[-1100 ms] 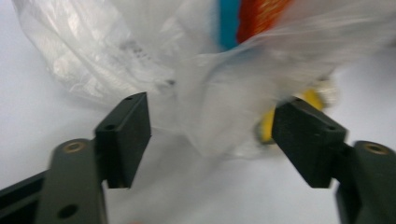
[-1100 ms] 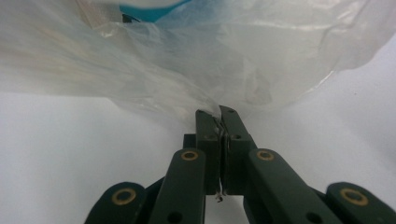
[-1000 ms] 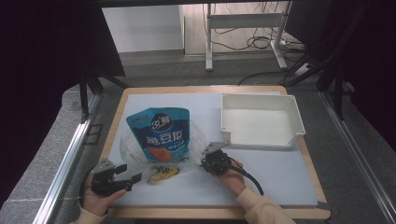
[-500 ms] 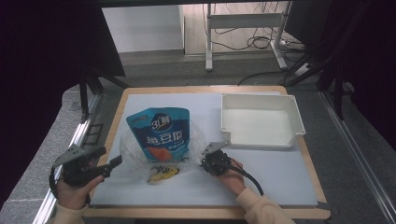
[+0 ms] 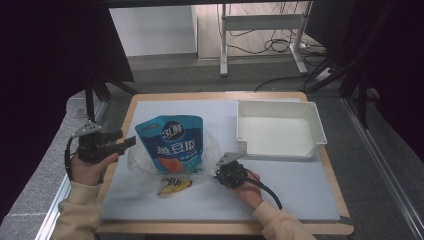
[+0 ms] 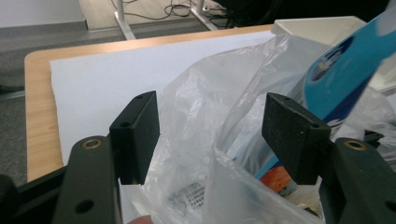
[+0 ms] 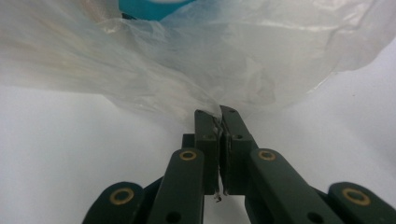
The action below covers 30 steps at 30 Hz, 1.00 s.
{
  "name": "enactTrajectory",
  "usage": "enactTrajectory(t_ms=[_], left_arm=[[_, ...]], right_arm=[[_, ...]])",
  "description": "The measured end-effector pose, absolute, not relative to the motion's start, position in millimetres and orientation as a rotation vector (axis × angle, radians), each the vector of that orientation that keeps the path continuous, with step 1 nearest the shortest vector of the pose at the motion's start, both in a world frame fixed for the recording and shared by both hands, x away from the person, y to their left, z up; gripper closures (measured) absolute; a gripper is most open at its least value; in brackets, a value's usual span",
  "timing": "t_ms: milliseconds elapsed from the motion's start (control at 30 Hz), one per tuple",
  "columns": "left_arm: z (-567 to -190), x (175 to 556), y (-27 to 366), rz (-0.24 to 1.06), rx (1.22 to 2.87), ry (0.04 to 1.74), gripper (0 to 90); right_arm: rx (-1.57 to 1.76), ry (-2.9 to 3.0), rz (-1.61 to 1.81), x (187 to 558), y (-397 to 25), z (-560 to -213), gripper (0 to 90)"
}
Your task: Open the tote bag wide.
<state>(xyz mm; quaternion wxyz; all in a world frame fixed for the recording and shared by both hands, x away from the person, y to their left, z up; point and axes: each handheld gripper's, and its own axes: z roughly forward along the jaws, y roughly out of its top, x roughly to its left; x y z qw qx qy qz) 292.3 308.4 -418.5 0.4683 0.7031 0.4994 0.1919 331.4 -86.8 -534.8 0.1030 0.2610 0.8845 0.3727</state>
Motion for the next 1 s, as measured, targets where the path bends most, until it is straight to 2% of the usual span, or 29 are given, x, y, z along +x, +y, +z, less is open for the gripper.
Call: enactTrajectory(t_ms=[200, 533, 700, 900, 1000], left_arm=[[-428.4, 291.1, 308.1, 0.452, 1.740, 1.228, 38.8], [-448.3, 295.9, 307.8, 0.349, 1.792, 1.226, 51.0], [-459.5, 296.1, 300.5, 0.298, 1.839, 1.220, 61.8], [-461.8, 295.0, 299.2, 0.316, 1.837, 1.218, 82.0], [-460.1, 293.2, 300.7, 0.335, 1.816, 1.219, 86.9]], right_arm=[[0.766, 2.609, 1.100, 331.5, -86.9, -534.9, 85.9], [0.766, 2.611, 1.103, 331.7, -87.0, -534.9, 85.7], [0.763, 2.611, 1.100, 331.8, -87.0, -534.8, 85.6], [0.763, 2.612, 1.101, 332.1, -87.1, -534.8, 85.4], [0.763, 2.612, 1.100, 332.1, -87.2, -534.8, 85.2]])
